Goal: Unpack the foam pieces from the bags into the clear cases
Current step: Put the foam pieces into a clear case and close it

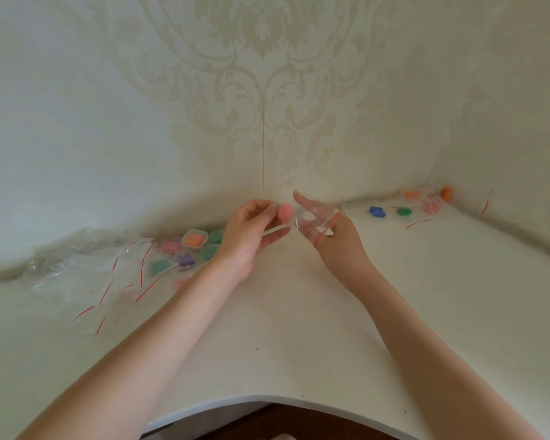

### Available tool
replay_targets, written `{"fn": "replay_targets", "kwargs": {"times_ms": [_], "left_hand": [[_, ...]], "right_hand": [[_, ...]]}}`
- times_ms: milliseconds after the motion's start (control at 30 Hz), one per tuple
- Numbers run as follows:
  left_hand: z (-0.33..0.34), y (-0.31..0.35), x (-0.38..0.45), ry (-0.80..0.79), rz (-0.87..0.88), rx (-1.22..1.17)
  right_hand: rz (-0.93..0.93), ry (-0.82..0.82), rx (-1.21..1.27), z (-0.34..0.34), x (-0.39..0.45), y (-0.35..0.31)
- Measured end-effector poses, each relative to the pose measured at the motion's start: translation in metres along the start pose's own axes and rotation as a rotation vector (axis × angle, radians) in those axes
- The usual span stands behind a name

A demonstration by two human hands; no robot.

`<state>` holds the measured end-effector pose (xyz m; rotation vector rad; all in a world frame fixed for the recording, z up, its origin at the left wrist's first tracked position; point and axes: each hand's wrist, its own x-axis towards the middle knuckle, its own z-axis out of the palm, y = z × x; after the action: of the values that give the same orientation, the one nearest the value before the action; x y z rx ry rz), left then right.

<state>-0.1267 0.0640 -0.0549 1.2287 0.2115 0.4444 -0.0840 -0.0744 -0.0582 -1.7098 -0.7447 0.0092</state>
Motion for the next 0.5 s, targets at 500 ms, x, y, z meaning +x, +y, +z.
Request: {"fn": "replay_targets", "kwargs": {"times_ms": [500], "left_hand": [[0.0008, -0.0068, -0.0013, 0.123, 0.290, 0.403]], "right_hand": [[0.014, -0.038, -0.150, 0.0014, -0.0034, -0.0027]]}}
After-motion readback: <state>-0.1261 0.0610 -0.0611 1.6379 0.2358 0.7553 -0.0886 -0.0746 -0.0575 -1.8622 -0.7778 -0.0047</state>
